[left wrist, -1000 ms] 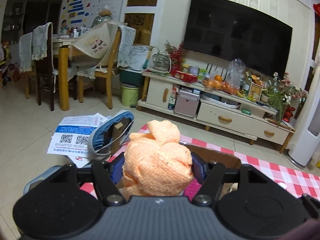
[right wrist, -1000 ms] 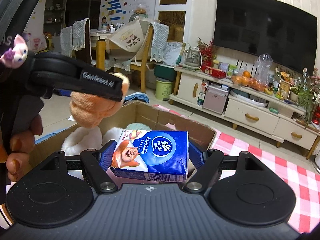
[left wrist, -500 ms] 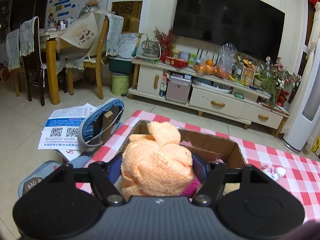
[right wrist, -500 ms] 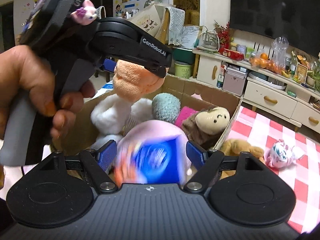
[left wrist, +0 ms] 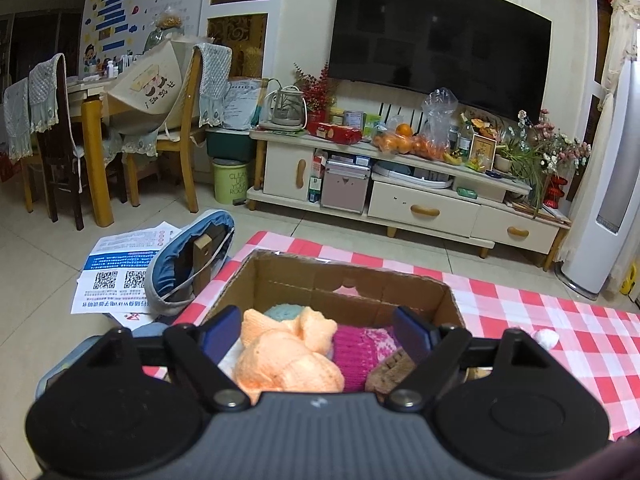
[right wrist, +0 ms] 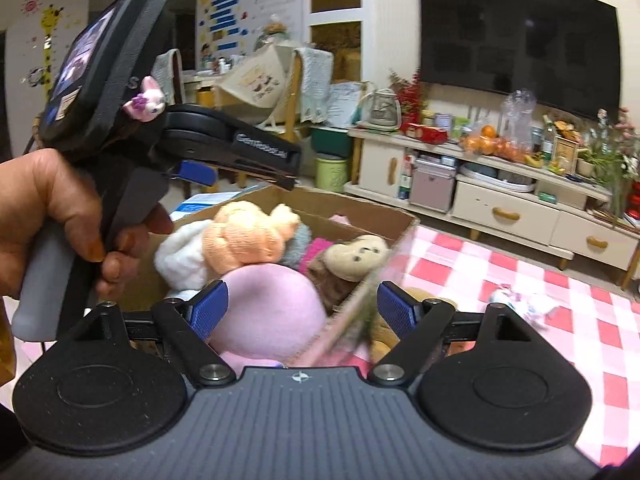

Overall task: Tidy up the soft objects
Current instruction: 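Open both tools to drop the towel and tissue pack into the box, then move both tools back to the table toward the brown plush and floral bundle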

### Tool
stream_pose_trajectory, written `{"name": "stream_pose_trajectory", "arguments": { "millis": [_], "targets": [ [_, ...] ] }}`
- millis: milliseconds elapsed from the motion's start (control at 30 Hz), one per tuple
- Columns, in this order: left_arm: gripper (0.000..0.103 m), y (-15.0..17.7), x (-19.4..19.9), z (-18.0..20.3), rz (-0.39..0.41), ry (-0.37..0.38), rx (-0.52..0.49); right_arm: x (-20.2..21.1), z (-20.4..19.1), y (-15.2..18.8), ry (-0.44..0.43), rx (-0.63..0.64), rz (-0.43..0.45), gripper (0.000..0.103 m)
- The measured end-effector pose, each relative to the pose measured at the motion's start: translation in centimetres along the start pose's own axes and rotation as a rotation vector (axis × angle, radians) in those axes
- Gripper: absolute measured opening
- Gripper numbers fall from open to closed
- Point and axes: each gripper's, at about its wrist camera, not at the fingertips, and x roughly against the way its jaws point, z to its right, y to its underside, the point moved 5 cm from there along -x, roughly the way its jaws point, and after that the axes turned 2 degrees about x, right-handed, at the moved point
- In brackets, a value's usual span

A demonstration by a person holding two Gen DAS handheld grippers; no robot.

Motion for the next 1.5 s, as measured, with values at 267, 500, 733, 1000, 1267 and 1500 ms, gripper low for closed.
{"name": "stream_pose_trajectory", "arguments": {
  "millis": [267,500,733,1000,1267,1500],
  "targets": [
    [0.087,0.1,0.6,1.4,0.024,-0.001,-0.017,1.0,1.6,1.2,0.044,-0.042,0.001,0.101],
    [0.091,0.3,0.9,2.6,0.045,-0.002,-0.039,1.9,2.4,2.4,0.079,-0.076,0.016,0.101],
    [0.095,0.5,1.4,3.9,0.077,-0.004,-0.046,1.0,3.8,3.6,0.108,-0.135,0.009,0.102],
    [0.095,0.9,1.9,5.3,0.087,0.007,-0.055,-1.7,6.5,5.0,0.063,-0.122,-0.026,0.103],
    [0.095,1.4,2.6,6.5,0.093,0.044,-0.080,-6.0,9.8,5.8,0.007,0.005,-0.072,0.103],
    [0.095,2.0,2.7,7.5,0.077,0.074,-0.095,-10.2,12.0,6.3,-0.115,0.059,-0.150,0.103]
  ]
}}
